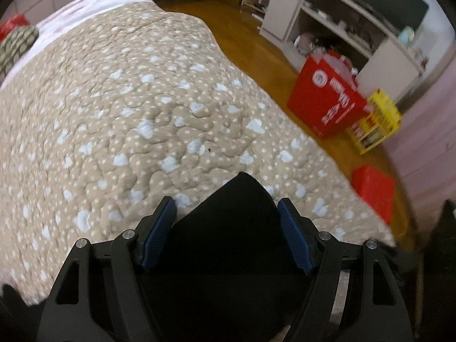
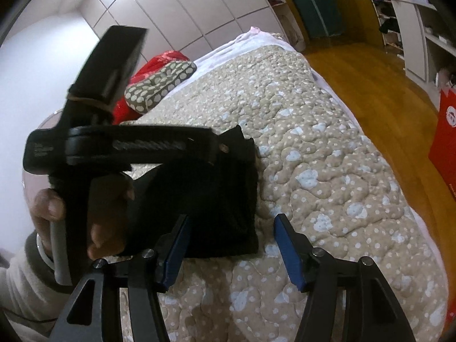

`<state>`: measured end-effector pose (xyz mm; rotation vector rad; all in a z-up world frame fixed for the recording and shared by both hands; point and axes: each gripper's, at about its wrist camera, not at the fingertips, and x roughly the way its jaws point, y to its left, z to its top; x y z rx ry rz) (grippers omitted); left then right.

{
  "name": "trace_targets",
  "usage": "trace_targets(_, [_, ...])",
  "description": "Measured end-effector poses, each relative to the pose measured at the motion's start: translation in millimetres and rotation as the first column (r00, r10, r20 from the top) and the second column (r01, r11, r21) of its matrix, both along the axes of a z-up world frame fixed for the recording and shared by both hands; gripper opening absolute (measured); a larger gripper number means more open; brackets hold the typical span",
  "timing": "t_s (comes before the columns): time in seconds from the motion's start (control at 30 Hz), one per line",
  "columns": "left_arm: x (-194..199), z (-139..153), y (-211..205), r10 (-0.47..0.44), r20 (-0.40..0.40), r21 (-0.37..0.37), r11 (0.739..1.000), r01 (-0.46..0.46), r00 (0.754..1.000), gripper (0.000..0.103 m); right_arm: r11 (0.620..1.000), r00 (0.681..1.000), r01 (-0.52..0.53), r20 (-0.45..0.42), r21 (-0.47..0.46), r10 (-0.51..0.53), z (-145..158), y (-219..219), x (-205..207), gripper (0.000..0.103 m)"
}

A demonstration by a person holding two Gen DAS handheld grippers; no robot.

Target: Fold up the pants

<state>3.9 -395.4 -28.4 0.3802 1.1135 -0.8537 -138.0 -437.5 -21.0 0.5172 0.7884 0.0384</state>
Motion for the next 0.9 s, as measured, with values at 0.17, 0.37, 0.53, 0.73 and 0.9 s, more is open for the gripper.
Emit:
trace_targets(0.17, [-2, -4, -3, -0.034, 0.039, -0.003, 0.999, 0.034, 0.999, 0.065, 1.000, 1.000, -0.021, 0.012, -0.014, 0.022, -1, 7, 6, 0.052])
trace_targets(0.37, [-3, 10, 3, -0.051, 0.024, -0.053, 0.997, 0.052, 0.998, 0.028, 0.997, 0.999, -0.015, 0.031, 0.069, 0.013, -2, 9, 17, 0.015])
trace_targets(0.53, [0, 55, 39, -0.028, 0.029, -0.172, 0.985, 0.033, 0.999, 0.026, 0.997, 0.992, -0.067, 0.105, 0.032, 0.064, 38, 27, 22, 0.014])
trace_targets(0.73, [15, 110, 134, 0.116, 0.105, -0.256, 0.963, -0.086, 0.988, 0.026, 0.975, 0.953, -0.222, 0.207, -0.025, 0.223, 87, 83, 45, 0.014])
trace_targets(0.9, [27, 111, 228, 0.306, 0.127, -0.256, 0.929, -0.267, 0.944, 0.026, 0.921, 0.898, -0.386, 0.204, -0.055, 0.389, 89, 155, 76, 0.014])
